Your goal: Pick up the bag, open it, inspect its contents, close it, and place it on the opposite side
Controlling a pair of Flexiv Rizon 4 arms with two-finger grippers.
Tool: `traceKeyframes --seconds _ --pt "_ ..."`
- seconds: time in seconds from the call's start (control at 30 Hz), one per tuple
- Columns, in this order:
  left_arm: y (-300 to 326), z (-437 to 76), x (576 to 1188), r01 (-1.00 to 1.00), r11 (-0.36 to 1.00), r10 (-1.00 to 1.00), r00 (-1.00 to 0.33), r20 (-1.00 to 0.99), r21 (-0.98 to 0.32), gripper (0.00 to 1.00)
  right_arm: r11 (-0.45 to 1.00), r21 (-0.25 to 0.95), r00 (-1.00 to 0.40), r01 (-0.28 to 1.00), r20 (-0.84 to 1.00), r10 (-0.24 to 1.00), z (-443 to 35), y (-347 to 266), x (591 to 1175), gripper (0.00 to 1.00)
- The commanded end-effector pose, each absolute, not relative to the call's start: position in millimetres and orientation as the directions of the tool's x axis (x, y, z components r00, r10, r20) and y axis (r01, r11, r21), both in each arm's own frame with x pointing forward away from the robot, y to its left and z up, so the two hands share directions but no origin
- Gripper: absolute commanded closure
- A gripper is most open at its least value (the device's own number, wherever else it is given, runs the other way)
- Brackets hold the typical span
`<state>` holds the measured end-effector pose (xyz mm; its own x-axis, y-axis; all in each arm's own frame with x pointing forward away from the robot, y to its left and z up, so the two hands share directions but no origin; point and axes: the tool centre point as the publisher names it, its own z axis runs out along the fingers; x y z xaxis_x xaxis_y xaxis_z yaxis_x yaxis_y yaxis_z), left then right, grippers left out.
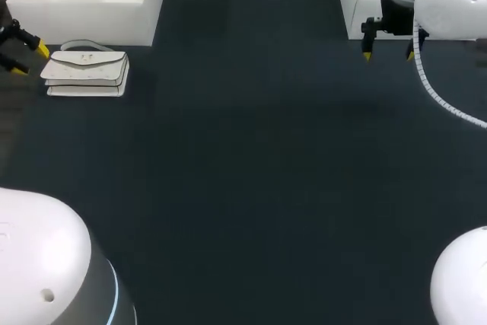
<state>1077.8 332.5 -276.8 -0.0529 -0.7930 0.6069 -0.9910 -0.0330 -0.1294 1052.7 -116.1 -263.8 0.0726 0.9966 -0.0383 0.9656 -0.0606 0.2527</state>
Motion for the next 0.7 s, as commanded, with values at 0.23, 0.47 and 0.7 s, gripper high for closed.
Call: traceKeyframes --seconds 0.23,0.47,0.7 --pt "289 -256 1036 -0.984 -0.064 -0.96 0.016 0.278 -0.165 0.0 -0.061 0.252 0.073 0.966 -0.04 0.997 -263 -116 1052 0.0" --pt "275 -249 1025 -0.983 -0.06 -0.977 0.022 0.211 -0.174 0.0 -0.061 0.252 0.073 0.966 -0.04 0.997 -263 -116 1052 0.0" --pt "264 -246 1022 -0.981 -0.06 -0.983 0.025 0.184 -0.186 0.0 -0.061 0.252 0.073 0.966 -0.04 0.997 -263 -116 1052 0.0"
